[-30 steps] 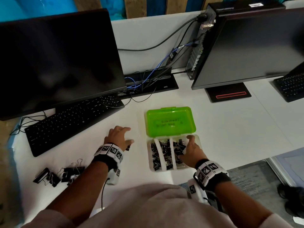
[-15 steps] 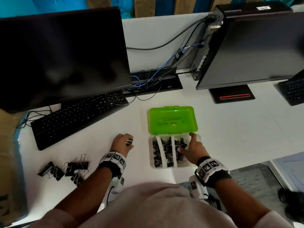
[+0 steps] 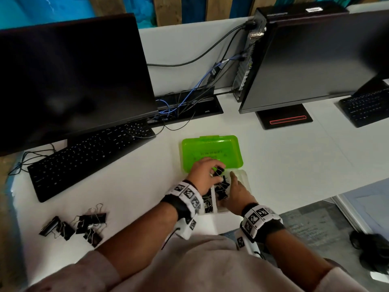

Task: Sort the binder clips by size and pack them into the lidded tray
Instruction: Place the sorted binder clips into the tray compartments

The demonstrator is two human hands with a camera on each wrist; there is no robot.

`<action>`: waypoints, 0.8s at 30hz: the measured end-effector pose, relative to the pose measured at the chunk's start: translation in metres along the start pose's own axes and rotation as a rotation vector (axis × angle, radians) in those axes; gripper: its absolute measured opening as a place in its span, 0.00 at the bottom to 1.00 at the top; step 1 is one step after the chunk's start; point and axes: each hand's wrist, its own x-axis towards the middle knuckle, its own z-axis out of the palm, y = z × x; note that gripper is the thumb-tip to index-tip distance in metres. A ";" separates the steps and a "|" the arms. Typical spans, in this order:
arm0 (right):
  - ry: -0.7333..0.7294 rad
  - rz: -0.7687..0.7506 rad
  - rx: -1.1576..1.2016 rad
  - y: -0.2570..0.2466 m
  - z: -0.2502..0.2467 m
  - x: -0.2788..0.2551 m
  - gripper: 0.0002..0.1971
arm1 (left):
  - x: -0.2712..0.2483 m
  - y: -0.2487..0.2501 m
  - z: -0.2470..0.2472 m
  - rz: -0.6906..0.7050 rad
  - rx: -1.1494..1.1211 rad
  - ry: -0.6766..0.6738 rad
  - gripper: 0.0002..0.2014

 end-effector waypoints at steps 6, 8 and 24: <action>0.056 -0.126 0.000 0.012 -0.019 -0.007 0.43 | 0.004 0.001 0.047 -0.065 0.160 -0.128 0.17; 0.106 -0.136 0.002 0.017 -0.018 -0.009 0.33 | 0.004 -0.004 0.052 -0.086 0.238 -0.152 0.18; 0.104 -0.300 -0.108 0.020 -0.004 -0.008 0.08 | 0.013 -0.007 0.046 0.033 0.701 -0.342 0.15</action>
